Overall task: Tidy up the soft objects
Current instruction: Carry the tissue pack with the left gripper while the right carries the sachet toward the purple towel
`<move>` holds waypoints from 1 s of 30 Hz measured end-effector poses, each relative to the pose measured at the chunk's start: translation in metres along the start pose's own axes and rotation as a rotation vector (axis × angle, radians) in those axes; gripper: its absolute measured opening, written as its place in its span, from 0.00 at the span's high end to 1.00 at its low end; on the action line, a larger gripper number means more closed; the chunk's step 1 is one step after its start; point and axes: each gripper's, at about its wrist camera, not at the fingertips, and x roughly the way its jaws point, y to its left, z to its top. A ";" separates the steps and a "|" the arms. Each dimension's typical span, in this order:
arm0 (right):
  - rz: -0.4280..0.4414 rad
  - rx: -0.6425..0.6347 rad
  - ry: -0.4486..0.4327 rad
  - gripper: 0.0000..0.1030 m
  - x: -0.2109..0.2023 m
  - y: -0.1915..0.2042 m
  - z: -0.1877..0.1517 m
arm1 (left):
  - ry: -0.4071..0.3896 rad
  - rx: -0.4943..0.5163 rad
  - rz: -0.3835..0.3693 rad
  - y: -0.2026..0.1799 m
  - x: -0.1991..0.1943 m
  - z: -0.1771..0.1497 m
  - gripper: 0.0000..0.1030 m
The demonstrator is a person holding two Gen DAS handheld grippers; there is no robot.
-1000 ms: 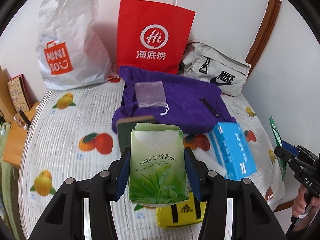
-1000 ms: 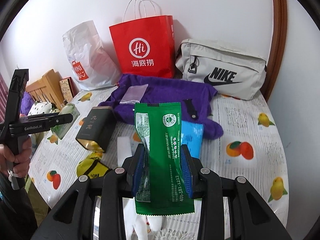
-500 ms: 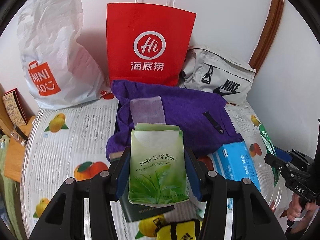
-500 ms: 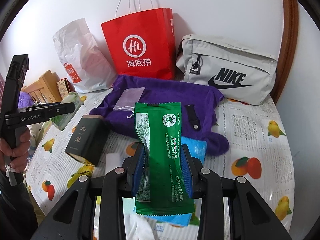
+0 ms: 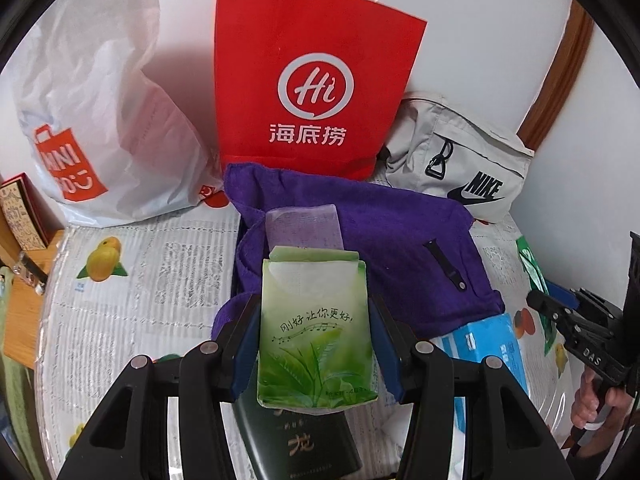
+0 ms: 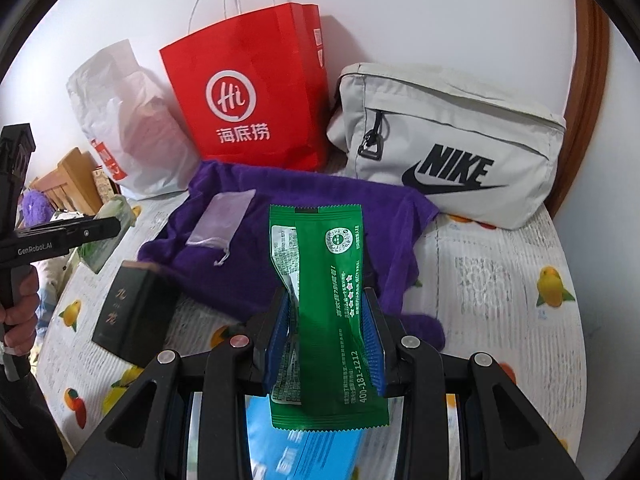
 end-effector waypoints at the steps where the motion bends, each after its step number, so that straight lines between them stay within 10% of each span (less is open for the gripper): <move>1: 0.000 0.007 0.006 0.66 0.006 -0.002 0.004 | 0.005 -0.002 -0.008 0.001 0.005 0.002 0.52; 10: 0.005 0.014 0.061 0.66 0.057 -0.008 0.027 | 0.081 -0.044 -0.090 0.008 0.054 0.020 0.52; 30: -0.009 0.022 0.218 0.66 0.138 -0.022 0.035 | 0.201 -0.007 -0.018 0.009 0.128 0.021 0.52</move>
